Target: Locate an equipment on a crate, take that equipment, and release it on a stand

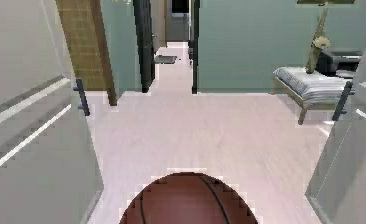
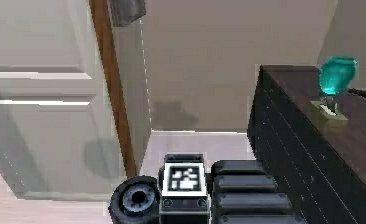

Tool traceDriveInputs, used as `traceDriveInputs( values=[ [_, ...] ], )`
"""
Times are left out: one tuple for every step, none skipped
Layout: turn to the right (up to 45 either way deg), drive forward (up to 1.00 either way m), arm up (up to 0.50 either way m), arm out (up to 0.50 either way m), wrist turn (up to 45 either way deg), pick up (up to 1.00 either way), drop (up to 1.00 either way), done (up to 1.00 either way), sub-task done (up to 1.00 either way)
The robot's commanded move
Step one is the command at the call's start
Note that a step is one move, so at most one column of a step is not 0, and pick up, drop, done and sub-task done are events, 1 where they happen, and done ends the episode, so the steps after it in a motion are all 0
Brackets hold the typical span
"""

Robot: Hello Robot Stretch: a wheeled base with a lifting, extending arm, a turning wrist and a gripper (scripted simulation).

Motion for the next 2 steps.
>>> traceDriveInputs(
  values=[
    [0.0, 1.00, 0.00, 0.00, 0.0, 0.00, 0.00, 0.00, 0.00],
    [-3.0, 0.00, 0.00, 0.00, 0.0, 0.00, 0.00, 0.00, 0.00]
  ],
)
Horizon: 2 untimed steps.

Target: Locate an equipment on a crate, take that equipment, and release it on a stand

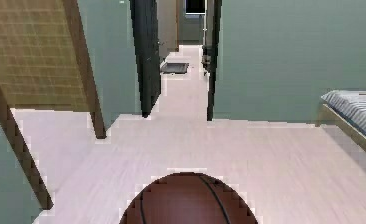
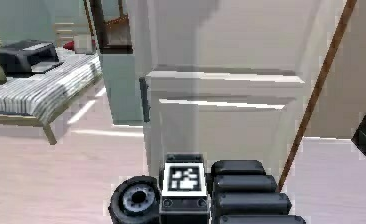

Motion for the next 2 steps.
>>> traceDriveInputs(
  values=[
    [0.0, 0.60, 0.00, 0.00, 0.0, 0.00, 0.00, 0.00, 0.00],
    [-39.0, 0.00, 0.00, 0.00, 0.0, 0.00, 0.00, 0.00, 0.00]
  ],
)
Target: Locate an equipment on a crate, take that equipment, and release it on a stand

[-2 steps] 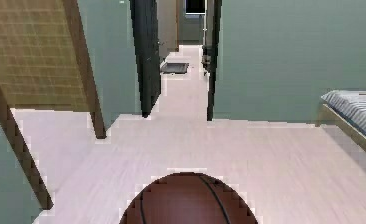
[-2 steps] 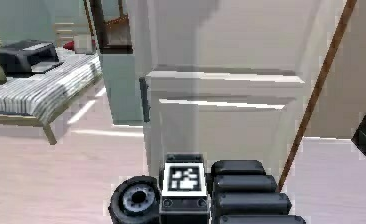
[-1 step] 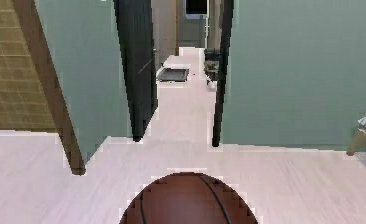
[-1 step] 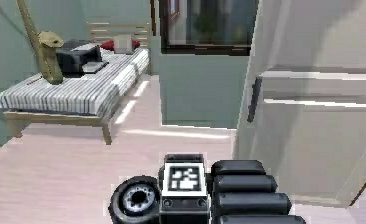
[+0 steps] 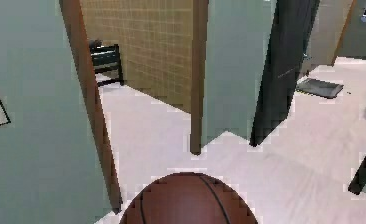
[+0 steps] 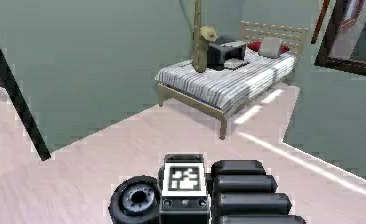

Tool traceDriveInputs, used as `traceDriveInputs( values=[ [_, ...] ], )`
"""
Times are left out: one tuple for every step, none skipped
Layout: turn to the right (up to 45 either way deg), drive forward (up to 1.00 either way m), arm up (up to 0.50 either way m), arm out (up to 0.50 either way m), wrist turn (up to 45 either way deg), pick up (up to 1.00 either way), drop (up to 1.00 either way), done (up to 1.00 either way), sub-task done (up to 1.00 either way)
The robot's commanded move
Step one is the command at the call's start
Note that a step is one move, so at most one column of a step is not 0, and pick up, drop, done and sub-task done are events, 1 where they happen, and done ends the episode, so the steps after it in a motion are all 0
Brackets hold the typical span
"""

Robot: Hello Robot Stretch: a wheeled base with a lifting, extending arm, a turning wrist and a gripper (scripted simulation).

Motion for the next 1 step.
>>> traceDriveInputs(
  values=[
    [0.0, 1.00, 0.00, 0.00, 0.0, 0.00, 0.00, 0.00, 0.00]
  ],
)
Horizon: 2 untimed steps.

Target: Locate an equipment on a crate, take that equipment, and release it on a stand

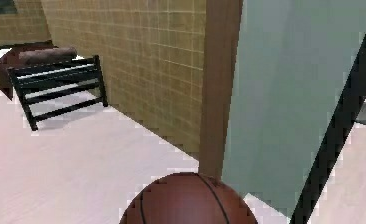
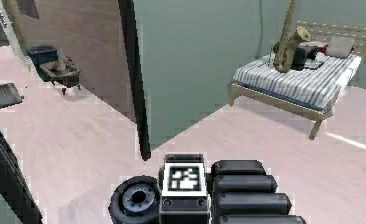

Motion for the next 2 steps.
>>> traceDriveInputs(
  values=[
    [-6.0, 0.00, 0.00, 0.00, 0.0, 0.00, 0.00, 0.00, 0.00],
    [0.0, 0.20, 0.00, 0.00, 0.0, 0.00, 0.00, 0.00, 0.00]
  ],
)
